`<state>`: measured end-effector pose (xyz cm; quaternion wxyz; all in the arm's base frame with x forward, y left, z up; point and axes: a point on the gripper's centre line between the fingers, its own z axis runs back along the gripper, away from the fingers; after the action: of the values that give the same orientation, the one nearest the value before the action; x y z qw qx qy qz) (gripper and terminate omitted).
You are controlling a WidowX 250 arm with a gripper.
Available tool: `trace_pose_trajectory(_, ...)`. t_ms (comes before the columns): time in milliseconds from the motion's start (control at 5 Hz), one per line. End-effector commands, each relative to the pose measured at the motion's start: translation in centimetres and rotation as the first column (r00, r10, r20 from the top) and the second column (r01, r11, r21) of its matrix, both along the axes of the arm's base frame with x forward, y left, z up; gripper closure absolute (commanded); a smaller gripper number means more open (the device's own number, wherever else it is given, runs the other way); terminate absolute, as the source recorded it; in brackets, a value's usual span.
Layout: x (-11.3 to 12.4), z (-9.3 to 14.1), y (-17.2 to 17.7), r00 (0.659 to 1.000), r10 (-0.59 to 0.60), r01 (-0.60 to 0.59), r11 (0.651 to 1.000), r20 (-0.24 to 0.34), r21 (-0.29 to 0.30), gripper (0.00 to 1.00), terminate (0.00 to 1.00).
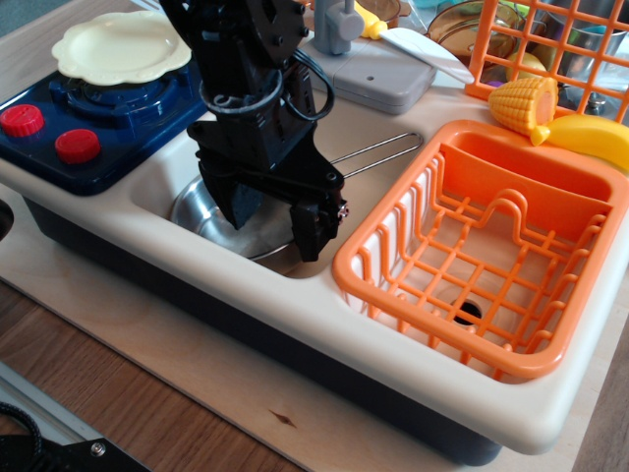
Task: Put pan from sink into drying rack
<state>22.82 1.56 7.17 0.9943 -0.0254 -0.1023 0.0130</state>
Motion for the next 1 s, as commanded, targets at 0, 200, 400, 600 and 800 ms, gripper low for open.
trace_pose_trajectory(0,0.4,-0.2,-0.1,0.999,0.003,-0.003,1.0,0.041,0.006,1.0,0.0)
trace_pose_trajectory(200,0.4,0.1,-0.2,0.999,0.008,-0.008,1.0,0.034,0.013,1.0,0.0)
trace_pose_trajectory(400,0.3,0.9,-0.3,1.0,0.007,-0.007,1.0,0.029,0.029,1.0,0.0)
trace_pose_trajectory(600,0.6,3.2,0.7,1.0,-0.004,0.005,0.998,-0.012,0.07,1.0,0.0)
trace_pose_trajectory(800,0.9,4.6,1.7,1.0,-0.015,0.017,0.995,-0.025,0.102,1.0,0.0)
